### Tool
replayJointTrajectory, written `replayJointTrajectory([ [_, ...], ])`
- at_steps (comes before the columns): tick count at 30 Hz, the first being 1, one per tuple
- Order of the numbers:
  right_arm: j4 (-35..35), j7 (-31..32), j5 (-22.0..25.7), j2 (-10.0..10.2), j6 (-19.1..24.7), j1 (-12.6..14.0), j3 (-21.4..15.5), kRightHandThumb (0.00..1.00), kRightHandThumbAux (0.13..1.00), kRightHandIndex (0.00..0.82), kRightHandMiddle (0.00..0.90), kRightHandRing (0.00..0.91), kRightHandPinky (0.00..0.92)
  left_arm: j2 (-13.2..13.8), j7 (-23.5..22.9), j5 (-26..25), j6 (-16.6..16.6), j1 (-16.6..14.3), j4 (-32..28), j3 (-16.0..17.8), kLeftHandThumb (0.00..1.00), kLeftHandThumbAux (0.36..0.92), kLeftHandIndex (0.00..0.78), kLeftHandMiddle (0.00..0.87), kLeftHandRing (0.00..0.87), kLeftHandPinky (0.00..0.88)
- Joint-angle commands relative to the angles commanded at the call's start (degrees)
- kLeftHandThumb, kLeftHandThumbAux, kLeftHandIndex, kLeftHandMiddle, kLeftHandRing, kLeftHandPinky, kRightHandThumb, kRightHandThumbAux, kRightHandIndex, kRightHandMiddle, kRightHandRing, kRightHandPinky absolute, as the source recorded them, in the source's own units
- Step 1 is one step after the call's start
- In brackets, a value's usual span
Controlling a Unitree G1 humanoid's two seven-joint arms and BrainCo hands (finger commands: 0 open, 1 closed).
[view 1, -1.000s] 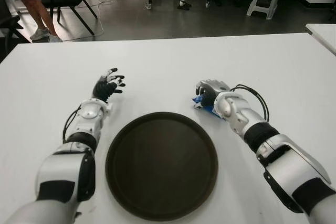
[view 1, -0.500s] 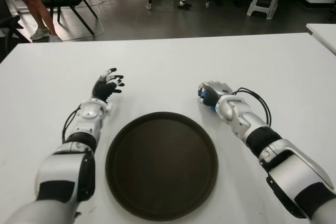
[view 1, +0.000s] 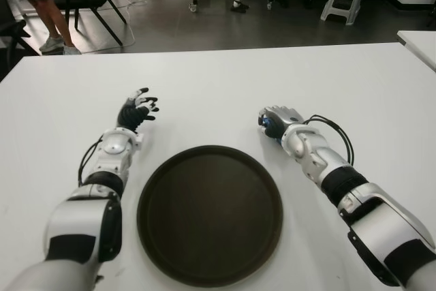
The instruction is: Pick up the Oreo
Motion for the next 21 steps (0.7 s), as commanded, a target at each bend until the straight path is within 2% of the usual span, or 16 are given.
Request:
replayJointTrajectory([
  [21, 0.21, -1.43, 0.26, -0.43, -1.40, 0.11, -0.78, 0.689, 0.735, 0.421, 0.549, 0.541, 0.524, -0.15, 0.00, -0.24, 0.13, -0.06, 0.08, 0.17, 0.427, 0.604, 0.125, 0.271, 0.325, 0.387],
])
